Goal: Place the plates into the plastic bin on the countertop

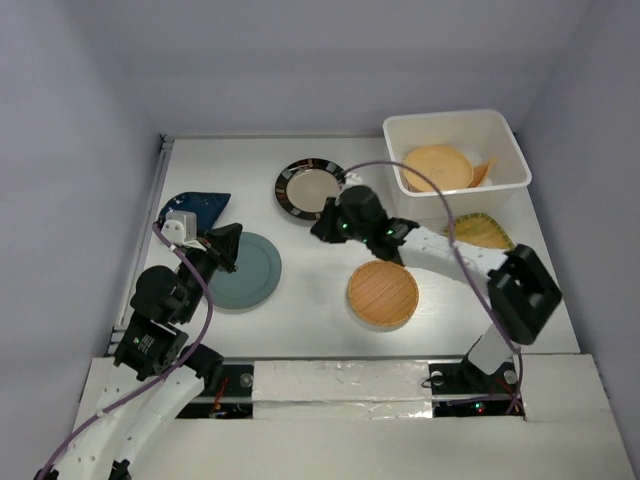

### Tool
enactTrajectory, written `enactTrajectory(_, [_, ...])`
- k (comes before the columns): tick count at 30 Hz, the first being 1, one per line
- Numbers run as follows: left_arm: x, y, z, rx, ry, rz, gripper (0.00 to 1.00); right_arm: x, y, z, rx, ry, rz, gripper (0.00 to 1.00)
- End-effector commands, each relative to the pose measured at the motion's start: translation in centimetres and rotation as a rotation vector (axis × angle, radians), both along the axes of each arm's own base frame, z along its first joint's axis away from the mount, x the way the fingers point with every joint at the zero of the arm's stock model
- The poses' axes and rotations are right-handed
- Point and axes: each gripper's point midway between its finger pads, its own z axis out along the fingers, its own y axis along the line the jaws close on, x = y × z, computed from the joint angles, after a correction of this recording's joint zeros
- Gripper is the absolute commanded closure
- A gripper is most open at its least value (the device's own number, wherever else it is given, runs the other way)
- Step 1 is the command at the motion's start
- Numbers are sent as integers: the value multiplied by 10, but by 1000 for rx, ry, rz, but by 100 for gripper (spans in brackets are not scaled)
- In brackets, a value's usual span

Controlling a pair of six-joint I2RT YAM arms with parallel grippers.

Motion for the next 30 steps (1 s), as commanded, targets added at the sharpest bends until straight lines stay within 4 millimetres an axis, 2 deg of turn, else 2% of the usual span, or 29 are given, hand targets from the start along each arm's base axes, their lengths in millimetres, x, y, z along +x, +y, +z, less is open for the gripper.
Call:
enactTrajectory(1, [-1,6,23,-35,-45,26,100,-15,56,4,109,4,76,81])
enactTrajectory(2, [-2,6,24,-36,-48,23,100,-21,73,4,161,25,112,74])
enactTrajectory(3, [-2,6,23,-34,-47,23,100,-26,86,-21,160,71,139,62])
enactTrajectory(4, [-2,5,24,-36,-48,20,97,-36,96,-32,186,112,181,59])
enactTrajectory(5, [-3,5,24,-37,-51,17,95,-41,110,-31,259,129,192,54])
enactTrajectory(6, [-3,5,24,-37,-51,15,94,-45,113,-57,256,181,202,49])
enactTrajectory(7, [-3,5,24,-36,-53,14,92,-50,118,-67,267,208,206,49])
enactTrajectory(8, [-4,4,24,-36,-53,9,91,-49,123,-67,320,224,200,48])
enactTrajectory(10, [-3,3,24,-34,-53,5,89,-55,125,-93,334,279,201,48])
enactTrajectory(12, [-4,2,24,-34,-52,-2,88,-54,129,-97,379,302,191,48])
enactTrajectory(13, [-3,1,24,-34,-52,-3,87,-58,128,-111,379,332,192,48])
enactTrajectory(14, [-3,1,24,-34,-52,-3,87,-57,131,-110,413,342,187,48])
enactTrajectory(15, [-3,1,24,-32,-51,-3,87,-57,131,-118,422,362,174,49])
enactTrajectory(20, [-3,1,23,-32,-49,-5,86,-58,135,-126,472,387,170,53])
enactTrajectory(26, [-3,1,24,-31,-53,-4,85,-57,139,-147,497,461,136,62])
enactTrajectory(29, [-4,2,25,-33,-54,-3,85,-56,137,-155,504,486,108,77])
enactTrajectory(30, [-4,2,25,-34,-55,-3,85,-56,137,-155,508,486,106,89])
